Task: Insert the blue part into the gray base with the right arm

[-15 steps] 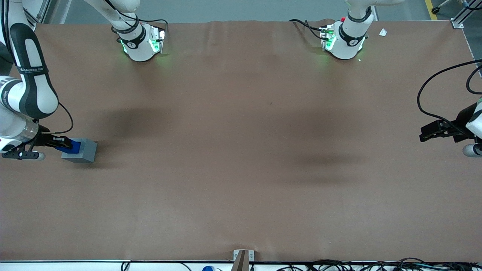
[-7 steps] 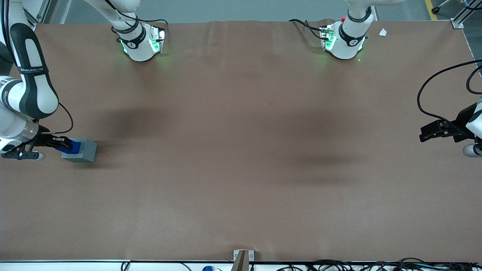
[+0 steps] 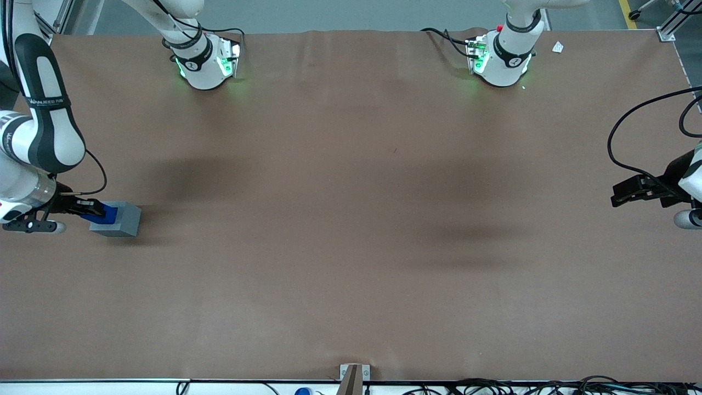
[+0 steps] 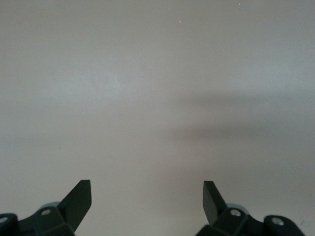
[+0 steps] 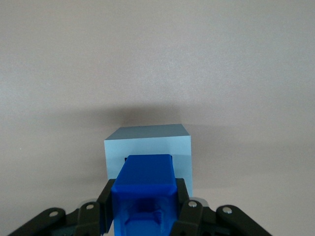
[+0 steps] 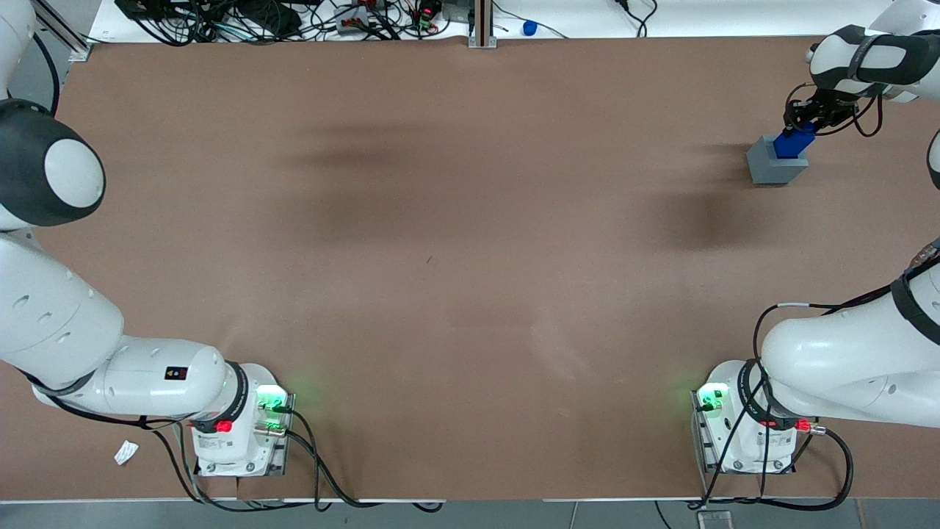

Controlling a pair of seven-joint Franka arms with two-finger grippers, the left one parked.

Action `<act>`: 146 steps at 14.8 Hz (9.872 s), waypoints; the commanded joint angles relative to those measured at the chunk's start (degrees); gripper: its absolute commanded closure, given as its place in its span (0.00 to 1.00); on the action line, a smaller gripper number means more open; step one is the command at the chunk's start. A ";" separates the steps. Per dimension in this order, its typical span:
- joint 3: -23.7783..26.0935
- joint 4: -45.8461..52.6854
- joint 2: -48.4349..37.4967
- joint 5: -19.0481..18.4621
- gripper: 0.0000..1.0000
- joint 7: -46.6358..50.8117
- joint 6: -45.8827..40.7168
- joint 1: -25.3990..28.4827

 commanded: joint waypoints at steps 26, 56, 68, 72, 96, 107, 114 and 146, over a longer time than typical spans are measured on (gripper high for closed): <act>1.21 -2.41 0.86 0.96 0.91 -2.97 1.74 -1.56; 1.21 -3.73 0.78 2.55 0.92 -2.97 1.92 -1.38; 1.21 -3.73 0.25 2.55 0.92 -2.79 1.31 -2.00; 1.12 -3.64 -0.01 2.46 0.92 -2.79 1.13 -2.00; 1.03 -3.11 -0.72 2.46 0.94 -4.64 0.07 -3.05; 1.30 1.36 -0.98 2.46 0.00 -3.85 -3.07 -1.91; 1.38 3.30 -10.11 2.46 0.00 4.75 -10.56 4.67; 0.94 21.50 -26.38 1.49 0.00 14.17 -42.90 12.77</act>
